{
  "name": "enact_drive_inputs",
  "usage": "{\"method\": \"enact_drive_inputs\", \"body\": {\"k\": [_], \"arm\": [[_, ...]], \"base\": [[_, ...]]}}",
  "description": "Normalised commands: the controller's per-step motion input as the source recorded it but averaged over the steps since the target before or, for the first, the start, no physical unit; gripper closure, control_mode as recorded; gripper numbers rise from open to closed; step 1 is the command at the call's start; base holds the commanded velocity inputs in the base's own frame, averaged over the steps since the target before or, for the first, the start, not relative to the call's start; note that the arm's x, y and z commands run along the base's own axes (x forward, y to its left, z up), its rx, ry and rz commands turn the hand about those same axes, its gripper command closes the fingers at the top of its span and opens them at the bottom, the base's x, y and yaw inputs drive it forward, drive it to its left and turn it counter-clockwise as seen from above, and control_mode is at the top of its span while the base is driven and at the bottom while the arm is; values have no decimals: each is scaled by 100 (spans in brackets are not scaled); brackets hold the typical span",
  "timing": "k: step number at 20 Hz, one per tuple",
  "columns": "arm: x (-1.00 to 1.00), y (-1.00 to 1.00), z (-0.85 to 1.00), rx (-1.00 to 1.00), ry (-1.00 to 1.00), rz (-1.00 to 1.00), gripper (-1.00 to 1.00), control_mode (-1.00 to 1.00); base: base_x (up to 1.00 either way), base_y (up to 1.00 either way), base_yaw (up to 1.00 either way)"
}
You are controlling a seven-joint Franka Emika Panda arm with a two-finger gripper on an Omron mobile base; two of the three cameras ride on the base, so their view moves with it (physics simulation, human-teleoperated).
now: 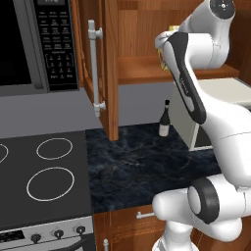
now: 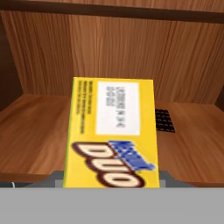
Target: Pick the cereal and honey bottle from the counter and place them in the cabinets closest to them.
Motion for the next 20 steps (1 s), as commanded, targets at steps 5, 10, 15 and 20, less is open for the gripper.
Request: {"method": "enact_drive_inputs", "body": {"k": [5,10,15,20], "arm": [[3,0,0,0,2,0,100,-100],[6,0,0,0,12,0,100,-100],[7,0,0,0,11,0,100,-100],[3,0,0,0,6,0,100,-100]], "base": [[0,0,0],[0,0,0],[0,0,0],[0,0,0]]}}
